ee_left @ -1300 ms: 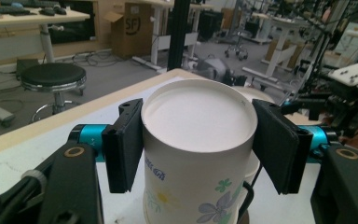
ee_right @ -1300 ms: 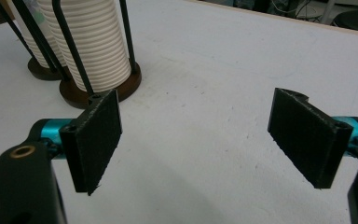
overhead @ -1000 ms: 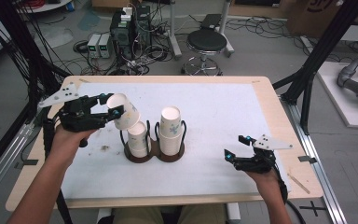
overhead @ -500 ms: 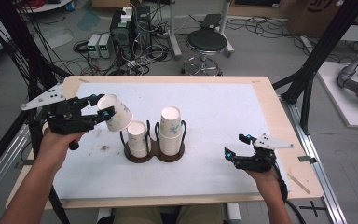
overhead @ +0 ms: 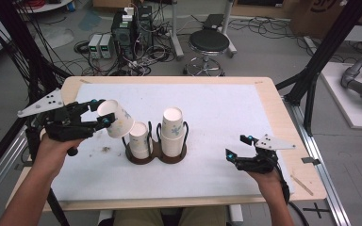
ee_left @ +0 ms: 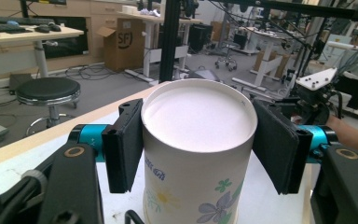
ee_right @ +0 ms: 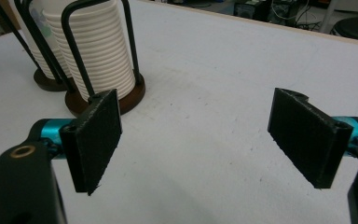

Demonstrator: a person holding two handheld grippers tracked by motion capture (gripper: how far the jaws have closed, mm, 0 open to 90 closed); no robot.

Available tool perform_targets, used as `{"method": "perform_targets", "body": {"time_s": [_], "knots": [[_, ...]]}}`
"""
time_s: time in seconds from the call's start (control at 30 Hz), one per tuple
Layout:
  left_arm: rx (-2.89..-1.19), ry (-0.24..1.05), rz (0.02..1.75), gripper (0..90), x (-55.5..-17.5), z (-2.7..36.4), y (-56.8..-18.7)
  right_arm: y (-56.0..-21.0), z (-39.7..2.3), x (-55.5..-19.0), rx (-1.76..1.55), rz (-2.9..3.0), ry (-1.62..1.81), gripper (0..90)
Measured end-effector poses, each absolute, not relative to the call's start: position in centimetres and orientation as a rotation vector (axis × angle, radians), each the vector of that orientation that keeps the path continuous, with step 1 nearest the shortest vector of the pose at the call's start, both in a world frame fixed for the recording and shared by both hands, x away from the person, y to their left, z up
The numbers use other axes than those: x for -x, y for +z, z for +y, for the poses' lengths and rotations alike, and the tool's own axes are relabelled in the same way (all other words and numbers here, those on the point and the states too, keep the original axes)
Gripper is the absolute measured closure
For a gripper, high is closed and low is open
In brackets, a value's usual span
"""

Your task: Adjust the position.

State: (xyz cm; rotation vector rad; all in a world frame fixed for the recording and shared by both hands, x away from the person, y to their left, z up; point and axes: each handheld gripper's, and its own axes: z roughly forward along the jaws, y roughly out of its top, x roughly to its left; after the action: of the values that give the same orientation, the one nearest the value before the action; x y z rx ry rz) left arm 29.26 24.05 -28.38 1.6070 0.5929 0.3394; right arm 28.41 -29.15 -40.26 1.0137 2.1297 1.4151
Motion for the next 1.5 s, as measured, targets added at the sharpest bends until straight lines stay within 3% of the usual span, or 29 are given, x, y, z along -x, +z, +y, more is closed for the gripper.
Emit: {"method": "perform_targets", "body": {"time_s": [0.63,1.5], "knots": [[-1.674,0.234,0.459,36.9,-26.7,19.7,-29.9,-39.7,-27.7,-28.1,-0.913,2.196,1.51,17.9],[-1.737,0.148,0.335,36.9,-26.7,14.4,-32.3,-38.4,-24.3,-27.2,-0.707,2.333,1.635,17.9]]}}
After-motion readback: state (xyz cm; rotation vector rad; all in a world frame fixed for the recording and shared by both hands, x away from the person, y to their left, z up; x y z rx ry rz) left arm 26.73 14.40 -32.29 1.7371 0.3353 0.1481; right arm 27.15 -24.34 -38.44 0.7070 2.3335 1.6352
